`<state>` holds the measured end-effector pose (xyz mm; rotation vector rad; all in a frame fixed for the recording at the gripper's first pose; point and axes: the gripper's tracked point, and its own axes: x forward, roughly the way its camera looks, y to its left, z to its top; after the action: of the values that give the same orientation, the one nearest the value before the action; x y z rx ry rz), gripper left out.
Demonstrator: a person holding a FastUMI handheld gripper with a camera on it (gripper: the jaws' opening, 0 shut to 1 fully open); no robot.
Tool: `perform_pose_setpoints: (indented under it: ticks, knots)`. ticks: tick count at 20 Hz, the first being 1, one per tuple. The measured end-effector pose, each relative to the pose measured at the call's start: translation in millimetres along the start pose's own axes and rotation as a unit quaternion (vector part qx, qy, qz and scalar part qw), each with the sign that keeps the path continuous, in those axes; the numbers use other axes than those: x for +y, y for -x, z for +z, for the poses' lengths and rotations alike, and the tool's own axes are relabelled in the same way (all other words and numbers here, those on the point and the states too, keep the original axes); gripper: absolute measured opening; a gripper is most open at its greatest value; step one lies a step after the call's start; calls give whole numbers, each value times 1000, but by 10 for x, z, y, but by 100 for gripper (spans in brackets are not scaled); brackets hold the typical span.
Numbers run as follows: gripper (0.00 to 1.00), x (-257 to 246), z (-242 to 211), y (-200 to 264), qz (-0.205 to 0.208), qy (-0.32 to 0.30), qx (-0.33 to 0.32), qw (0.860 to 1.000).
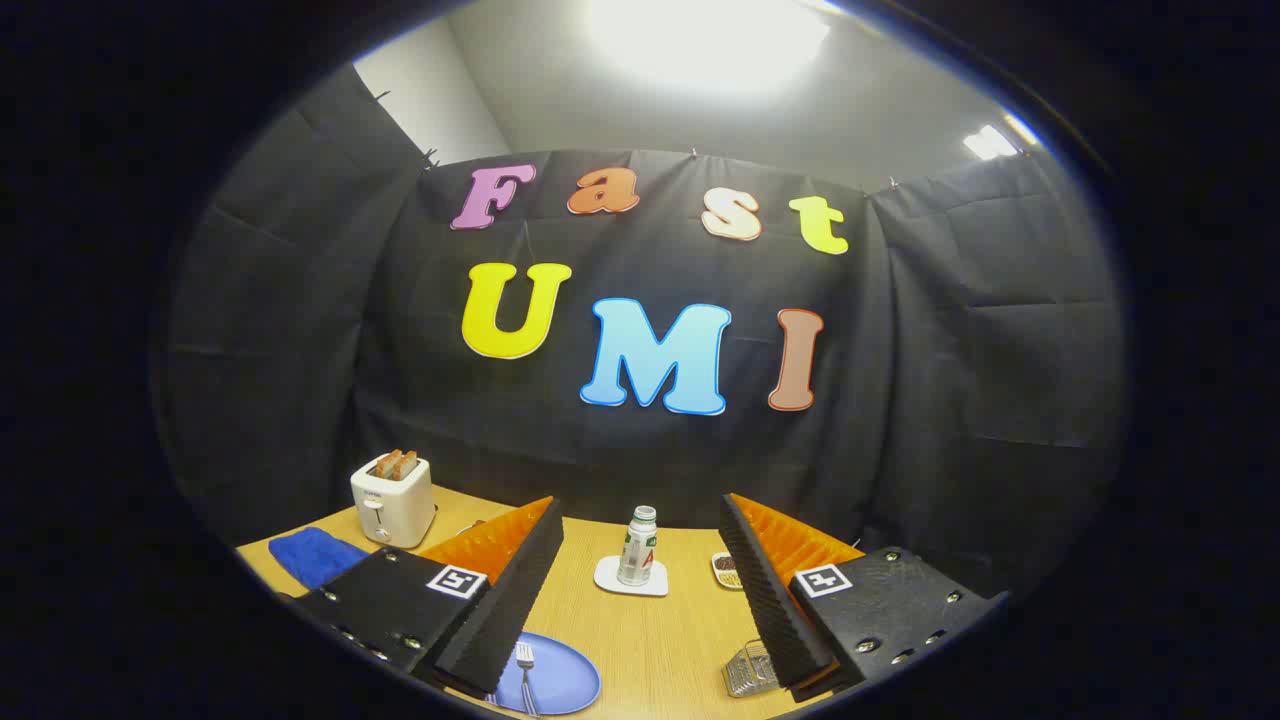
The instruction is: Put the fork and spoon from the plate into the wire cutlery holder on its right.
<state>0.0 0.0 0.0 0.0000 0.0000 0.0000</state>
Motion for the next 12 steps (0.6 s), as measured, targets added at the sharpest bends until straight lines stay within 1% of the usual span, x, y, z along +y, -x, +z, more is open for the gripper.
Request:
perform_pose_setpoints:
  ticks: [2, 7, 9, 12]
  knots:
    - [96, 1, -8, 9, -1, -2, 2, 1000]
    - [96, -191, -42, 2, -30, -2, 14, 999]
    - [96, -271, -29, 20, -42, -3, 12, 999]
    - [96, -287, -15, 30, -48, -13, 5, 999]
